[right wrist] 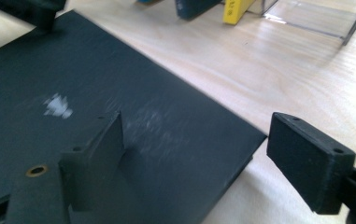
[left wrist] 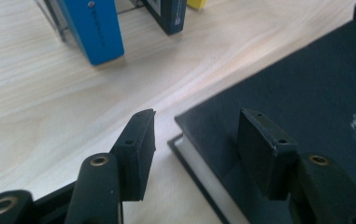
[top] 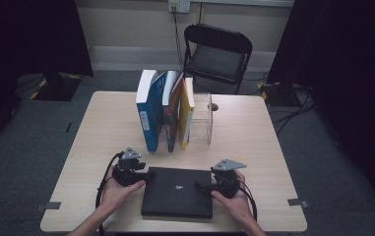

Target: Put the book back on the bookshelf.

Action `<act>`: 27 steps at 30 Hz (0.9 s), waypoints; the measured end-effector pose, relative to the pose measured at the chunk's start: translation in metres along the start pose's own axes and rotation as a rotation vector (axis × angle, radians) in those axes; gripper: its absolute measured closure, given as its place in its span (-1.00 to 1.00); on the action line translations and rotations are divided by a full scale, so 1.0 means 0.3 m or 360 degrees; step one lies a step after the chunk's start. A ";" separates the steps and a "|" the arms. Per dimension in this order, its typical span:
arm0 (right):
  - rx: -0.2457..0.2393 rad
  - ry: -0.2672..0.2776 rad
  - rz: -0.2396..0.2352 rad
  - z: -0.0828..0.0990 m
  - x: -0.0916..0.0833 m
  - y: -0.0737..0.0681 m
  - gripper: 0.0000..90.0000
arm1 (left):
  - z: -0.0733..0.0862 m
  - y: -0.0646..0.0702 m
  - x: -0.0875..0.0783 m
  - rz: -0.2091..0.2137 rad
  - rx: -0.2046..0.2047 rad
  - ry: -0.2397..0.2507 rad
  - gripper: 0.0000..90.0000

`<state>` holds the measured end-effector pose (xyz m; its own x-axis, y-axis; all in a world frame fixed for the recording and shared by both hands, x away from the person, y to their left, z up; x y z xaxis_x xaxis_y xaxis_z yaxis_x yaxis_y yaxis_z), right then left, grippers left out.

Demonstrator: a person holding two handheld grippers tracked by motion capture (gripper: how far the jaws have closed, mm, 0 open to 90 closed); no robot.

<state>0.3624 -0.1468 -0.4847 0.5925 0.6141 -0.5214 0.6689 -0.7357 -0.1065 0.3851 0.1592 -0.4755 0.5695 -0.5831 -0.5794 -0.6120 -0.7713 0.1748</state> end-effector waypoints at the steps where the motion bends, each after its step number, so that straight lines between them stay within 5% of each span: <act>1: -0.0014 -0.0001 -0.0001 0.002 -0.006 0.000 -0.58 | -0.006 0.000 0.009 0.0013 0.0000 0.0001 0.03; 5: -0.0005 -0.0034 -0.0019 0.031 -0.059 -0.015 -0.59 | -0.017 -0.010 0.037 0.0074 -0.0022 0.0020 0.03; 17: -0.0006 -0.0034 -0.0165 0.099 -0.129 -0.112 -0.63 | -0.035 0.011 0.078 0.0091 -0.0016 0.0040 0.00; 27: -0.0054 -0.0023 -0.0166 0.125 -0.157 -0.145 -0.68 | -0.039 0.045 0.095 0.0148 0.0021 0.0018 -0.10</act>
<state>0.2888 -0.1544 -0.4874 0.5124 0.6826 -0.5210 0.7417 -0.6576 -0.1322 0.3994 0.1291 -0.4805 0.5160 -0.6551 -0.5519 -0.6696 -0.7103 0.2172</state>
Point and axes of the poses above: each handheld gripper's, and its own axes: x roughly forward along the jaws, z roughly out of its underside, y roughly to its right, the point moved 2 cm from there along x, roughly forward along the jaws, and after that the axes turned 7 degrees about y, right-handed, at the moved point
